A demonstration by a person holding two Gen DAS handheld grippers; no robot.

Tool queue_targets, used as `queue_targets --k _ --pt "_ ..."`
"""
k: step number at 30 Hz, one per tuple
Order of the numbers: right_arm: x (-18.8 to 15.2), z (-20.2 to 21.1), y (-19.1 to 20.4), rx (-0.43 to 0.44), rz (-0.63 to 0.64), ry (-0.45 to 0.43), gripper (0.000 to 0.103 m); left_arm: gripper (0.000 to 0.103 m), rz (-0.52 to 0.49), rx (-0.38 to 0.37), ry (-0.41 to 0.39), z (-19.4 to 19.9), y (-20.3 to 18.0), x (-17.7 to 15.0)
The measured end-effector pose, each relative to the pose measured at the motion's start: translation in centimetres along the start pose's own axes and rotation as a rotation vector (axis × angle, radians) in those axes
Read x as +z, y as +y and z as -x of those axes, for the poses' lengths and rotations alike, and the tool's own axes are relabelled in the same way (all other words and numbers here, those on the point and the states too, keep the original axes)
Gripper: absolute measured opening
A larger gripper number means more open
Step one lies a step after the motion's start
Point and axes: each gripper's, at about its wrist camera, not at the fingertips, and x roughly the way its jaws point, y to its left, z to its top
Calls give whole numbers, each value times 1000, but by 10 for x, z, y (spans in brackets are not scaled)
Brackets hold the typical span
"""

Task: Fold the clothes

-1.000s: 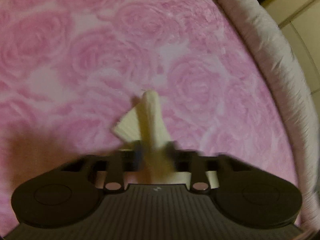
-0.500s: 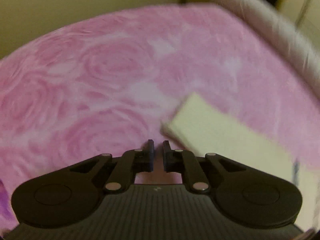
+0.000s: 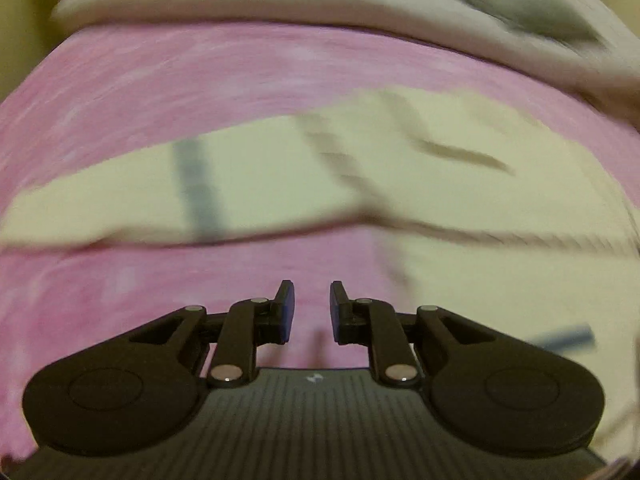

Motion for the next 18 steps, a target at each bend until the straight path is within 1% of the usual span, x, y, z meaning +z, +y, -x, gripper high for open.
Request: queue_targets --k 2,3,5,6,8,10,13,16,18 --pt "-13 5 13 51 90 -27 44 15 -59 -53 2 -5 -32 -8" --pt "-19 4 17 75 113 -28 44 17 -88 -80 4 -8 -48 -11" --pt "-32 -2 21 110 137 -11 44 19 -132 -84 56 -16 -69 -26" --pt "-40 -5 20 116 143 0 44 18 -157 -69 91 -18 -77 -38" --pt "-62 -5 12 130 156 8 44 19 -215 -31 85 -6 -84 -67" --pt "-89 3 -2 161 147 2 44 19 -240 8 110 16 -86 -93" --pt "-133 24 -32 204 100 14 44 18 -150 58 196 49 -83 -128" --pt "-168 46 -46 217 149 36 44 19 -54 101 271 80 -81 -163" --pt "-176 54 -48 222 192 88 44 19 8 129 334 95 -86 -170"
